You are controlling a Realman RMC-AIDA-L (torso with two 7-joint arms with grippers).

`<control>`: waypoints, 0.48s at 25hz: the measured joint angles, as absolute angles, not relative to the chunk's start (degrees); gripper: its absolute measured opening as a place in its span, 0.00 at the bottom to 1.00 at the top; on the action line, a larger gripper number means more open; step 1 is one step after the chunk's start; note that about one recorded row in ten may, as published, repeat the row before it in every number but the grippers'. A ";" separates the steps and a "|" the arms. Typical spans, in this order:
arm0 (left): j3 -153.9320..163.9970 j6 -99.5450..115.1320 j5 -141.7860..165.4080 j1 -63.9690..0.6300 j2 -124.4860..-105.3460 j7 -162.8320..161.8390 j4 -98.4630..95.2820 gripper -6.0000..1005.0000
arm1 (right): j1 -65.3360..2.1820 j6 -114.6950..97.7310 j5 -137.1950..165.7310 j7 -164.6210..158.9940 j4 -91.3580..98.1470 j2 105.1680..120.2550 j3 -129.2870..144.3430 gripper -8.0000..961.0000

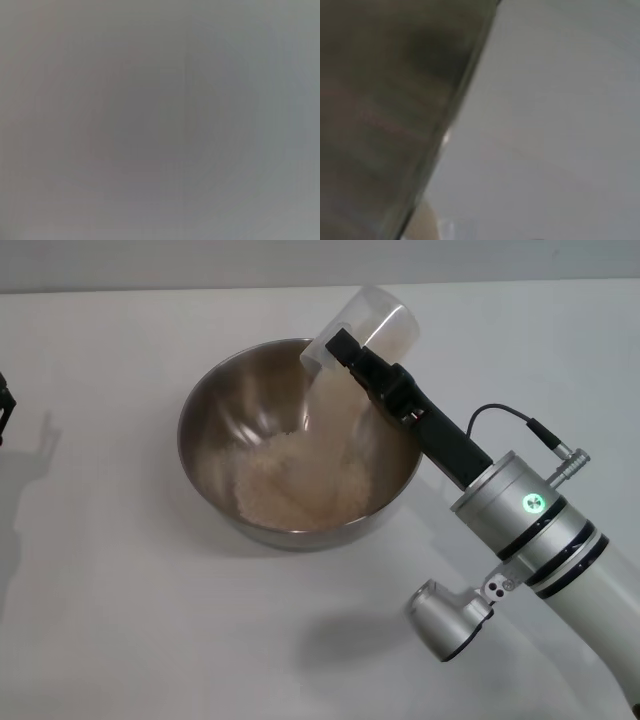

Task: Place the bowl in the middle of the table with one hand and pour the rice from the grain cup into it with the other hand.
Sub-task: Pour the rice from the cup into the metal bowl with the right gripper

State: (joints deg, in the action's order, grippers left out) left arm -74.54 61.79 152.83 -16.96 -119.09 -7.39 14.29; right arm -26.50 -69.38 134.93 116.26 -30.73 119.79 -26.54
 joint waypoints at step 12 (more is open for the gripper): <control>-73.71 61.79 152.85 -16.96 -119.09 -8.22 14.67 0.81 | -26.98 -64.61 135.07 131.45 -32.54 119.86 -25.84 0.01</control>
